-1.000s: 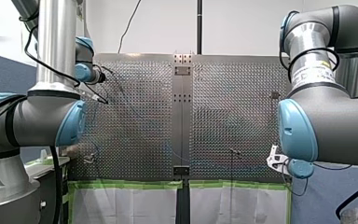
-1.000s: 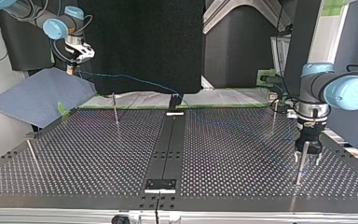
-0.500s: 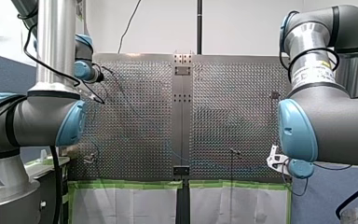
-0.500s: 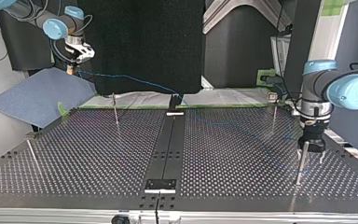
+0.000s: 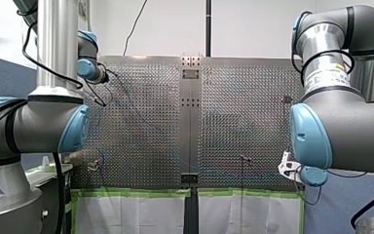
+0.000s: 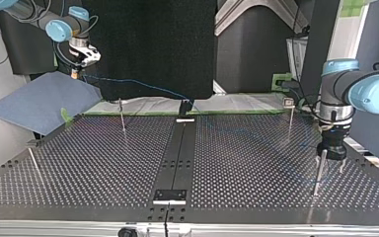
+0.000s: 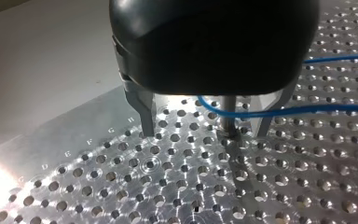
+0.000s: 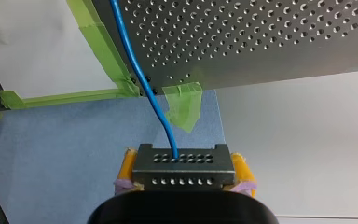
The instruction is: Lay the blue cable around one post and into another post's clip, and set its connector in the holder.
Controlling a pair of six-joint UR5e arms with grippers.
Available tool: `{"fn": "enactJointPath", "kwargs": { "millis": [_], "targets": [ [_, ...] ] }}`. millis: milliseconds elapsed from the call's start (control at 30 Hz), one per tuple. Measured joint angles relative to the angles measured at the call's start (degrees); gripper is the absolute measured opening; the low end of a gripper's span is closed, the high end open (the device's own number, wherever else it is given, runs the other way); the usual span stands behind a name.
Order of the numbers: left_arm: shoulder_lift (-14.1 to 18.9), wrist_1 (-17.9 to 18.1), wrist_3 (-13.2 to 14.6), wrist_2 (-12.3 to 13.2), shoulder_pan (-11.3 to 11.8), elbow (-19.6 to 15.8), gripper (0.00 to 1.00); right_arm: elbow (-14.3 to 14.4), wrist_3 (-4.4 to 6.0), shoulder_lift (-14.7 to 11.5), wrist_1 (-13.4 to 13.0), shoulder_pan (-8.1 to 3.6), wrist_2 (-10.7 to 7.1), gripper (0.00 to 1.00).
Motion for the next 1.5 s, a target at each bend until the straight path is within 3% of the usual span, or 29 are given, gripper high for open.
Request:
{"fn": "enactJointPath", "kwargs": {
  "millis": [667, 1133, 1500],
  "targets": [
    [1.04, -5.55, 9.24, -2.52, -0.80, -0.02, 1.00, 0.01, 0.00, 0.00, 0.22, 0.35, 0.00, 0.00],
    [4.58, -7.64, 11.01, -2.63, -1.90, -1.35, 1.00, 0.02, 0.00, -0.01, 0.24, 0.38, 0.00, 0.00],
    [6.62, -5.67, 9.44, -2.93, 0.61, -6.78, 1.00, 0.02, 0.08, -0.01, 0.32, 0.37, 0.00, 0.00]
  ]
}}
